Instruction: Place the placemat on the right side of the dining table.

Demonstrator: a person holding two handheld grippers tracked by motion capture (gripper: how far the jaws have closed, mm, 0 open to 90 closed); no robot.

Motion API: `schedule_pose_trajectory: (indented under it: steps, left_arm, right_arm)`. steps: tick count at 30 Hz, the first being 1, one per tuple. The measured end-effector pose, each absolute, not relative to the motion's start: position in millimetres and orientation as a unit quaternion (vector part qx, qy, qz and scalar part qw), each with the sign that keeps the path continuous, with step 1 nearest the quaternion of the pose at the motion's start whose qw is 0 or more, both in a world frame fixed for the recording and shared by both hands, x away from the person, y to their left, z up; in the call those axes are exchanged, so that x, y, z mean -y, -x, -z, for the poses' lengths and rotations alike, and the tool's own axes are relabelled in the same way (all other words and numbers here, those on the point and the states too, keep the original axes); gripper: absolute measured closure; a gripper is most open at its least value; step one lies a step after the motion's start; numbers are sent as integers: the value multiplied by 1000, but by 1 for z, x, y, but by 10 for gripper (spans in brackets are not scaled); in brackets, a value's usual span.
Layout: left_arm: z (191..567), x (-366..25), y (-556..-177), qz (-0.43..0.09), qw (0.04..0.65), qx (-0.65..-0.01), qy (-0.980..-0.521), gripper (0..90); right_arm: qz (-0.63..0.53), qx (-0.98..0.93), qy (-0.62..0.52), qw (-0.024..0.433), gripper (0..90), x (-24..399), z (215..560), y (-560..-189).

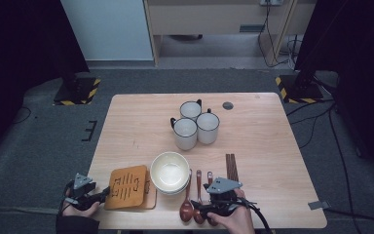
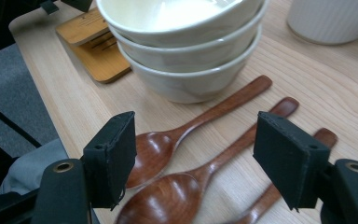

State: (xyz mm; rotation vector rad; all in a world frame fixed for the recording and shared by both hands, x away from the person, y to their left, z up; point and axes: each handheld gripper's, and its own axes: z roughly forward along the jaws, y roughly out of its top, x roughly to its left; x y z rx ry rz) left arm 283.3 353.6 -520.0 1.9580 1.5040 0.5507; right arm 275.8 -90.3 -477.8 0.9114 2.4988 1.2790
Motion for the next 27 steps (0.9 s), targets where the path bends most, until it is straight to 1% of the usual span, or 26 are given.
schedule_pose_trajectory:
  steps: [16,27]
  left_arm:
    - [520,-354,-283,-208,301,-567,-738,355]
    - [520,-354,-283,-207,304,-567,-737,355]
  right_arm:
    - [-423,-845,-315,87,306,65,483,-267]
    - [-444,-829,-330,82,313,48,489,-258]
